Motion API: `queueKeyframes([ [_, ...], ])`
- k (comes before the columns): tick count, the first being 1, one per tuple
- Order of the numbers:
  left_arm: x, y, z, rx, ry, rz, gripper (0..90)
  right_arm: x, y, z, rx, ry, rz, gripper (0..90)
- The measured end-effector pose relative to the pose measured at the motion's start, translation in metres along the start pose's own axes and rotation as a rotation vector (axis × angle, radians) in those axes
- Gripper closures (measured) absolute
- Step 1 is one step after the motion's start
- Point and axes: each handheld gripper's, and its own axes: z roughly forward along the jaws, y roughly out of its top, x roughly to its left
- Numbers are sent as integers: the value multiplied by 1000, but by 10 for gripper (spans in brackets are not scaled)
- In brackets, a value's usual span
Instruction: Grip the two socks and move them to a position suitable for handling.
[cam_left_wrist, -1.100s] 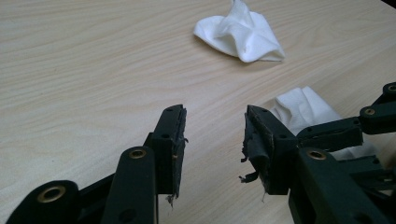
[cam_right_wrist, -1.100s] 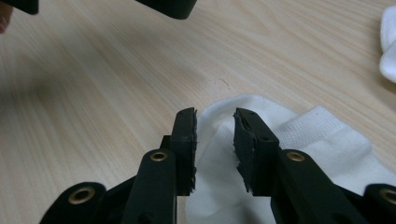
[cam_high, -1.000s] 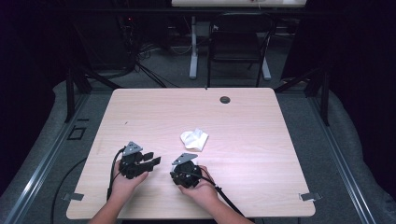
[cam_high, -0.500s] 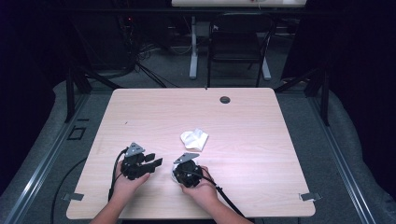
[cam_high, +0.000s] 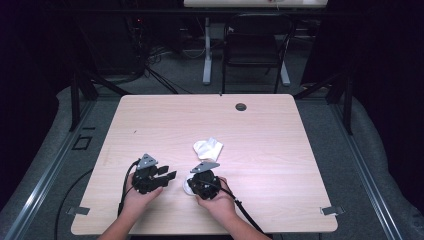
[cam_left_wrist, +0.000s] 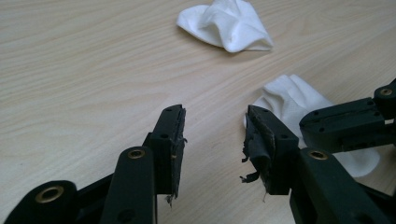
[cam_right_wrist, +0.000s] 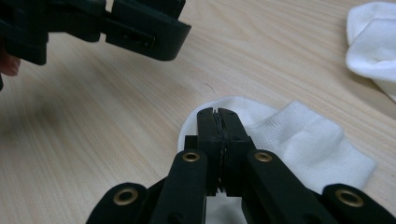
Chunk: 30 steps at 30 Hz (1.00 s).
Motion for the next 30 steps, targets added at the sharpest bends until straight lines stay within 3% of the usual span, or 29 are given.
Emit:
queueKeyframes([
  [9, -13, -1, 6, 18, -41, 20, 602, -5, 0, -10, -40, -3, 22, 891],
  [19, -23, -5, 17, 41, -45, 34, 608, -6, -1, -15, -47, -3, 27, 891],
  [23, -27, -6, 23, 51, -59, 33, 636, -4, -2, -16, -57, -2, 29, 891],
  [30, -29, -9, 30, 83, -42, 48, 710, -5, -2, -18, -66, -3, 26, 891],
])
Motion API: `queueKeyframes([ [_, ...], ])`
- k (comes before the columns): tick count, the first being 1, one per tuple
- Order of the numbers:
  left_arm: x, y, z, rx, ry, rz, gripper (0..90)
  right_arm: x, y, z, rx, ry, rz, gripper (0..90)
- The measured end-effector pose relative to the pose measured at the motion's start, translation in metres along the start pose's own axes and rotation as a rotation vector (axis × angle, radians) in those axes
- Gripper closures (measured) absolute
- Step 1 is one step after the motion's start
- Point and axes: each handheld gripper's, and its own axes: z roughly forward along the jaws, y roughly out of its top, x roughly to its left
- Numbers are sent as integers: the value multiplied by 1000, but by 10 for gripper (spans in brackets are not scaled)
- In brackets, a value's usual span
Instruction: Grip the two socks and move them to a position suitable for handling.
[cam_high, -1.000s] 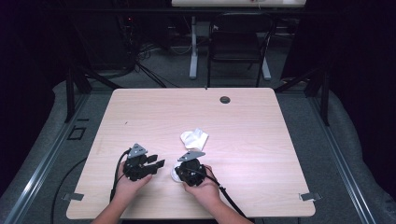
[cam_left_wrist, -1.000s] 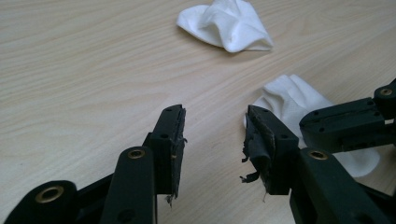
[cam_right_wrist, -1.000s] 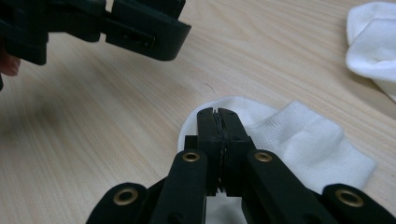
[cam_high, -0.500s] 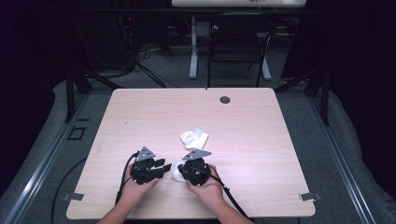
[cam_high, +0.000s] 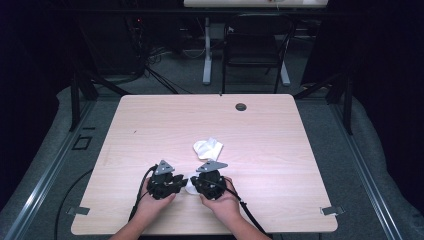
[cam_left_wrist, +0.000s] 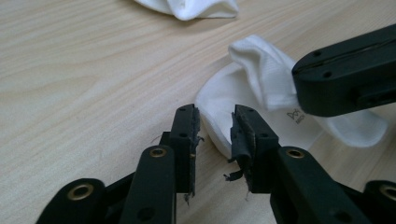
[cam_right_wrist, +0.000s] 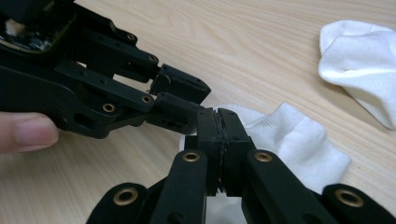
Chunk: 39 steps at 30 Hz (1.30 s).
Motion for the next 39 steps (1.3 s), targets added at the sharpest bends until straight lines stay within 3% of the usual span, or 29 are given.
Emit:
queueKeyframes([
  [15, -3, -3, 2, 34, 6, 17, 882, -10, -1, -26, -51, -19, -1, 891],
  [25, 1, -3, -1, 34, 10, -8, 895, -24, -9, -46, -73, -38, 14, 891],
  [39, 2, -3, -4, 28, 16, -11, 896, -47, -29, -56, -34, -81, 63, 892],
])
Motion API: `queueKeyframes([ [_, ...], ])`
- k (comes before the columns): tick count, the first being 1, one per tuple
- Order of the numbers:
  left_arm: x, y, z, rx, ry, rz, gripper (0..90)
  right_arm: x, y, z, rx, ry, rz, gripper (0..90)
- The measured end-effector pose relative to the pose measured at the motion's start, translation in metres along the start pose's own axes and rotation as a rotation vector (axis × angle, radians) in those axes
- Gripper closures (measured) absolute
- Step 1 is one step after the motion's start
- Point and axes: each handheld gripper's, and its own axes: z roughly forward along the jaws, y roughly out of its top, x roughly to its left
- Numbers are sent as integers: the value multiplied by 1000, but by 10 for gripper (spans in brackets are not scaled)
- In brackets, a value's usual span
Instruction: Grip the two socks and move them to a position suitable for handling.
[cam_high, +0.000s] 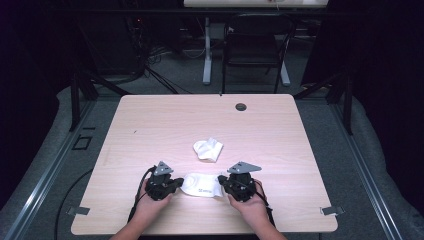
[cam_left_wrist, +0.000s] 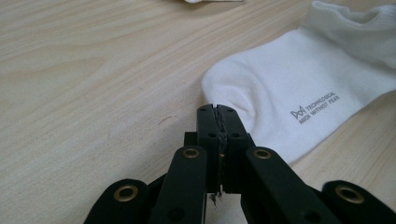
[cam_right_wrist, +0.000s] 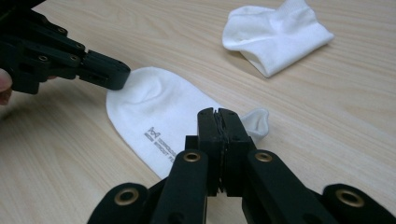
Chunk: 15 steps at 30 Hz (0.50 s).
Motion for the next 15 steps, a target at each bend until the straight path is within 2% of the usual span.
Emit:
queueKeyframes([
  [3, 0, 0, -1, -2, 1, -7, 896, -4, -3, -1, 17, -8, -6, 892],
  [12, 2, -2, -5, -3, 4, -17, 895, -14, -12, 1, 43, -32, 19, 892],
  [15, 3, -3, -8, -3, 2, -32, 896, -19, -14, 0, 50, -45, 38, 895],
])
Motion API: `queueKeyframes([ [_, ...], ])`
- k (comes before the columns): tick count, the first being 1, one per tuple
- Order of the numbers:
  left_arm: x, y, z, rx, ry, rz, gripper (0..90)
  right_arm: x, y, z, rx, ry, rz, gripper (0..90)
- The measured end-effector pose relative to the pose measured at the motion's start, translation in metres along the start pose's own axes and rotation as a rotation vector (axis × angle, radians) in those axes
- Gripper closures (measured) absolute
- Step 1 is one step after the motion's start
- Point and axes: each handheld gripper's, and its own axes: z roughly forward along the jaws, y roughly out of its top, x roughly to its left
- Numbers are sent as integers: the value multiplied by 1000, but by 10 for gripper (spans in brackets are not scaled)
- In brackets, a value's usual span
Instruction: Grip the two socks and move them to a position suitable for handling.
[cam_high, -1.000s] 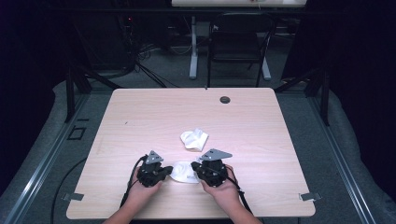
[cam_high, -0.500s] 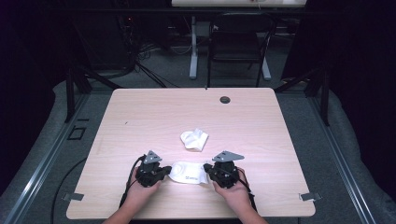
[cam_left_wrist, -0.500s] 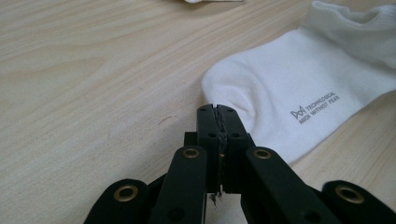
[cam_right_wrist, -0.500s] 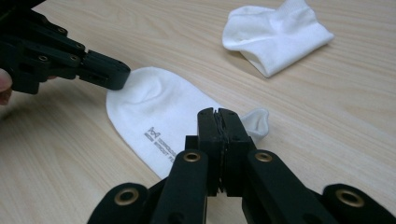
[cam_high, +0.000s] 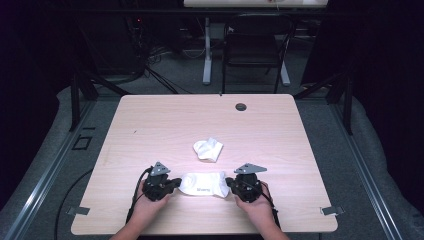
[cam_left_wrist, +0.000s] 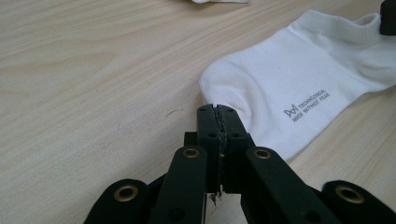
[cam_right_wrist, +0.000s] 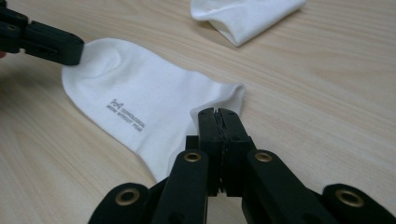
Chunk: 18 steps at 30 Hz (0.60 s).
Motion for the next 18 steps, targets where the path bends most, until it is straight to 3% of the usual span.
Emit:
queueKeyframes([
  [4, -1, -1, -1, -3, -4, -6, 897, -6, -4, 0, 14, -13, 36, 898],
  [11, -1, -2, -1, 8, -5, 0, 897, -16, -7, -3, 37, -51, 59, 893],
  [15, -1, -1, -2, -2, -5, -9, 894, -17, -5, -8, -24, -19, 83, 853],
  [18, -2, 2, -6, -35, 0, -3, 857, -10, -2, -11, -69, 6, 47, 814],
])
